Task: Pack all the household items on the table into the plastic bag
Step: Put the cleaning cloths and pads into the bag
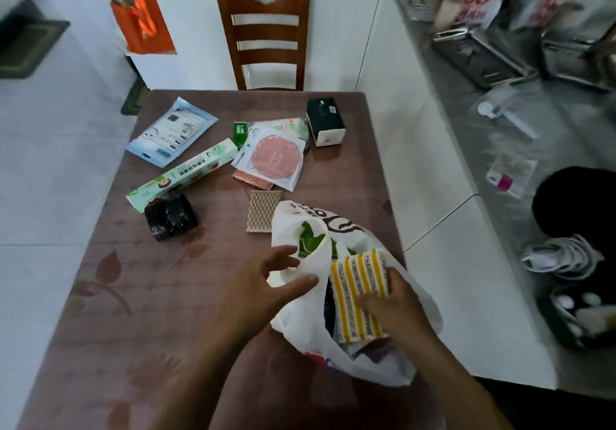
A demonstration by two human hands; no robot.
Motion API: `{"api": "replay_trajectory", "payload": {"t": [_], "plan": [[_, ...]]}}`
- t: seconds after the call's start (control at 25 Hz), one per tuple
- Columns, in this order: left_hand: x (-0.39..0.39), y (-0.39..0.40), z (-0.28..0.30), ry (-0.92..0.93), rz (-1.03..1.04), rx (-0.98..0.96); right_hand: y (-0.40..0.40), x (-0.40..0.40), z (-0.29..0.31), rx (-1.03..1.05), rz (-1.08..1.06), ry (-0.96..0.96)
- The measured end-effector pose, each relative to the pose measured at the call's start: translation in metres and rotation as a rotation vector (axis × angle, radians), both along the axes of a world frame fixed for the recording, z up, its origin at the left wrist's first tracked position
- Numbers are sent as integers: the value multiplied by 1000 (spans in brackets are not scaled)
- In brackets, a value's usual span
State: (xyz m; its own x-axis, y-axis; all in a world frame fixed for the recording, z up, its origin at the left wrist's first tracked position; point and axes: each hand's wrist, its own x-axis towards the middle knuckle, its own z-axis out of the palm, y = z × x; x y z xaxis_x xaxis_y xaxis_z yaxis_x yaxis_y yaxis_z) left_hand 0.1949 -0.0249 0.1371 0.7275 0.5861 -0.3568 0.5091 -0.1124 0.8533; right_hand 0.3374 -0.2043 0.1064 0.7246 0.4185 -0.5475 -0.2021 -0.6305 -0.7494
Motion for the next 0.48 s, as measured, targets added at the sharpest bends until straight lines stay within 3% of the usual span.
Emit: {"api": "replay_trajectory", "payload": {"t": [0.08, 0.16, 0.24, 0.36, 0.44, 0.48], "plan": [[5, -14, -5, 115, -178, 228, -2, 9, -2, -79, 33, -164], [9, -30, -11, 137, -230, 352, -10, 22, 2, -97, -8, -247], [12, -38, -9, 93, -94, 332, -15, 35, 12, 116, -159, -78], [11, -37, -1, 8, 209, 155, -19, 42, 32, 597, -272, 361], [8, -30, 13, -147, 366, 7, -22, 41, 36, 724, -237, 464], [7, -27, 21, -210, 412, -52, -22, 40, 33, 691, -221, 452]]}}
